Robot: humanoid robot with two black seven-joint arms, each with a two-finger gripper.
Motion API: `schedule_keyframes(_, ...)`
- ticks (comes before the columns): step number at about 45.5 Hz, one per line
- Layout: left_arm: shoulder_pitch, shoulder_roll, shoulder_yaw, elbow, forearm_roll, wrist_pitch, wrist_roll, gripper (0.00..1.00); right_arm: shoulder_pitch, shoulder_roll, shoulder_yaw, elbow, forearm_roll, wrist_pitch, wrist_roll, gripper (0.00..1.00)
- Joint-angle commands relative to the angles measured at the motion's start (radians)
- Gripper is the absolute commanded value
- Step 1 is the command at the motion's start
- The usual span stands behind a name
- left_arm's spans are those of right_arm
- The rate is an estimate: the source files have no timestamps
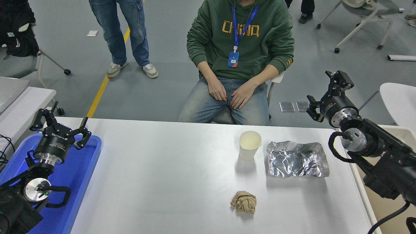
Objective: Clean the table surface
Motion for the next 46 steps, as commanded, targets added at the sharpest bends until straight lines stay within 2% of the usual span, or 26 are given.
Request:
schedule_keyframes(1,0.0,0.0,0.0,0.0,0.0,-0.001,0.0,1.0,-0.01,-0.004,0.0,-0.003,-0.008,0.004,0.003,1.0)
schedule_keyframes(8,0.0,0.0,-0.002,0.0,0.0,-0.001,0.0,1.0,-0.021,-0.009,-0.009,0.008,-0.016,0.019,0.006,1.0)
schedule_keyframes(13,0.0,0.0,-0.002,0.0,0.0,-0.001,0.001,1.0,0.005,-0.044,-0.107,0.005,-0.011,0.025,0.008,1.0)
schedule_keyframes(18,0.0,0.0,-0.003,0.0,0.0,-0.001,0.001,1.0,0.041,-0.048,-0.195,-0.029,-0.014,0.088,0.009,1.0)
schedule_keyframes(33,0.0,0.0,-0.003,0.0,0.0,-0.001,0.001,1.0,0.154,-0.087,-0.48,-0.024,-0.069,0.098,0.009,1.0)
schedule_keyframes(38,0.0,0.0,-0.003,0.0,0.0,-0.001,0.001,1.0,0.159,-0.117,-0.506,0.002,-0.167,0.099,0.009,1.0)
schedule_keyframes(46,0.0,0.0,-0.003,0.0,0.0,-0.001,0.001,1.0,0.202,-0.133,-0.595,0.031,-0.417,0.099,0.009,1.0)
